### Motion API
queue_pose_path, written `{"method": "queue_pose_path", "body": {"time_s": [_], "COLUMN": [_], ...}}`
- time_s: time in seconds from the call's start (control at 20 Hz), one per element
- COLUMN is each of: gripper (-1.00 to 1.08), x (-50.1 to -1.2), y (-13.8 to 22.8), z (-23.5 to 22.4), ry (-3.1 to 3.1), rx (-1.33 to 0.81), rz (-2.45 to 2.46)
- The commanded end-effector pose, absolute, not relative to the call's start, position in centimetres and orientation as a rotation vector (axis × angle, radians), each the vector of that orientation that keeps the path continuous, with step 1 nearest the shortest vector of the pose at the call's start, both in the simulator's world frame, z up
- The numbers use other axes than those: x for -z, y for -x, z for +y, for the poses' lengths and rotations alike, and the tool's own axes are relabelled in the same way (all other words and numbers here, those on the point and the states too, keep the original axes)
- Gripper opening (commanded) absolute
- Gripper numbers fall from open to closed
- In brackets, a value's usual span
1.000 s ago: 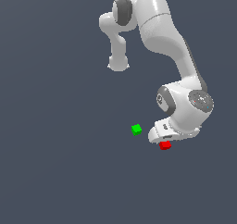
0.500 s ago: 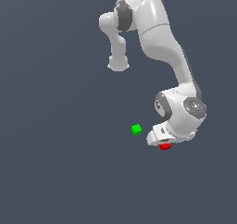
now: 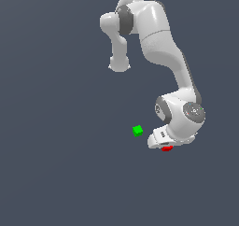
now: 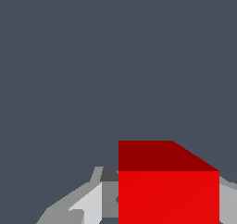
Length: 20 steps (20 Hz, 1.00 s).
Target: Stack the red cube on top of the green cube.
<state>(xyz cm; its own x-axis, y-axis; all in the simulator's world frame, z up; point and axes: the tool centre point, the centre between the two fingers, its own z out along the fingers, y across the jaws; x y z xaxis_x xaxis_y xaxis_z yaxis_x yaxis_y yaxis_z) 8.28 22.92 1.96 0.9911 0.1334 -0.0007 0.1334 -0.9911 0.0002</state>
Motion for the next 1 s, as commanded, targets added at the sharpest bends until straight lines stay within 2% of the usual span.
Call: {"method": "queue_pose_path", "body": {"time_s": [0.0, 0.6, 0.95], "gripper": [-1.00, -1.00, -1.00], "x": [-2.0, -2.4, -5.9], "y": [-8.3, -8.3, -8.2], "z": [22.9, 22.9, 22.9], "ry": [-3.134, -3.134, -3.134], "rx": [0.000, 0.001, 0.001], "rz": [0.210, 0.209, 0.209]}}
